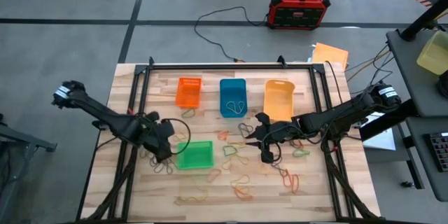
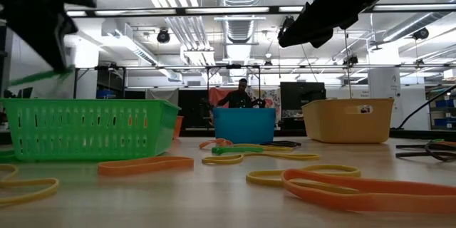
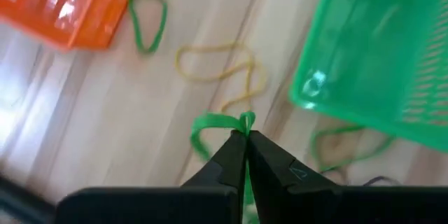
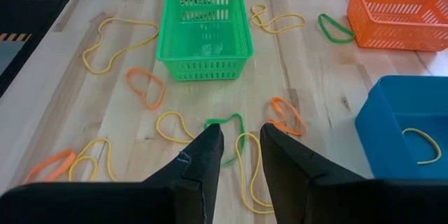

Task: Sort rubber bands into baskets
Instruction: Put the green rubberband into the yellow bin

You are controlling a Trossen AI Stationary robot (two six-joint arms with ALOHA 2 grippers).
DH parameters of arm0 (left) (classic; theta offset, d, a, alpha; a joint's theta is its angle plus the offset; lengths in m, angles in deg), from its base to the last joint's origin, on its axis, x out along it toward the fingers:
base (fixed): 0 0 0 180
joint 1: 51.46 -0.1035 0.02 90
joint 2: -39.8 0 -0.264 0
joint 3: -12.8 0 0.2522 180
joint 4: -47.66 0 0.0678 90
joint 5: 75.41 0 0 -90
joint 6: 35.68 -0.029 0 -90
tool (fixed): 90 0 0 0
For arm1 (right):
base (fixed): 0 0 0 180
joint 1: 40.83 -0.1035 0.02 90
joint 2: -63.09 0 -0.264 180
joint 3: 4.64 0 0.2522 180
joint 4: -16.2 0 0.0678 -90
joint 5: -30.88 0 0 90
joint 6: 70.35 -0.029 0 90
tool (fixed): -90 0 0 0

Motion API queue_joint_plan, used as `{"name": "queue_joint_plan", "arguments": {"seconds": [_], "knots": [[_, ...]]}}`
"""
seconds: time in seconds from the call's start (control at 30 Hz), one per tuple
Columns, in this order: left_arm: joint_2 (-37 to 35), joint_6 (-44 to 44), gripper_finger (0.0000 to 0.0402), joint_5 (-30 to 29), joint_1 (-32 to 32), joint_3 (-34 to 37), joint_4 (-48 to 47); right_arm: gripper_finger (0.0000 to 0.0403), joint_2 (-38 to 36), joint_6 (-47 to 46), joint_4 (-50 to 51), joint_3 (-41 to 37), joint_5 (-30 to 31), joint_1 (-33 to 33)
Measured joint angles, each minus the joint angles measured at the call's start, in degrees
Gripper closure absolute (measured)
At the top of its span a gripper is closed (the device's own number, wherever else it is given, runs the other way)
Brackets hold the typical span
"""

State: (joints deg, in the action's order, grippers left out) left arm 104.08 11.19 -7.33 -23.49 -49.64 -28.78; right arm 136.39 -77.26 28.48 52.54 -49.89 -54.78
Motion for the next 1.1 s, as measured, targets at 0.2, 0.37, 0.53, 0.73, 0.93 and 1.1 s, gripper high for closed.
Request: {"name": "queue_joint_plan", "arguments": {"seconds": [0.2,0.37,0.53,0.73,0.93,1.1], "knots": [[-6.2,-0.4,0.0402,-0.4,0.4,-1.0,0.9,0.0316,0.0,-0.1,0.0,0.0,0.0,0.0],[-9.7,0.2,0.0402,-0.2,1.2,-0.9,-0.6,0.0312,0.0,0.0,-0.6,0.0,0.0,0.0],[-9.5,8.9,0.0402,3.7,1.2,-0.2,-9.2,0.0305,0.0,-0.1,-0.6,0.0,0.0,0.0],[-6.9,9.0,0.0402,3.3,1.2,0.1,-9.7,0.0309,0.0,-0.1,-0.7,0.0,1.3,0.0],[-3.6,8.6,0.04,3.2,1.2,0.1,-11.4,0.0311,0.0,-0.2,-0.7,0.0,1.3,0.0],[-1.4,9.4,0.0392,3.2,1.2,1.0,-10.9,0.0304,0.0,-0.2,-0.7,0.0,1.3,0.0]]}}
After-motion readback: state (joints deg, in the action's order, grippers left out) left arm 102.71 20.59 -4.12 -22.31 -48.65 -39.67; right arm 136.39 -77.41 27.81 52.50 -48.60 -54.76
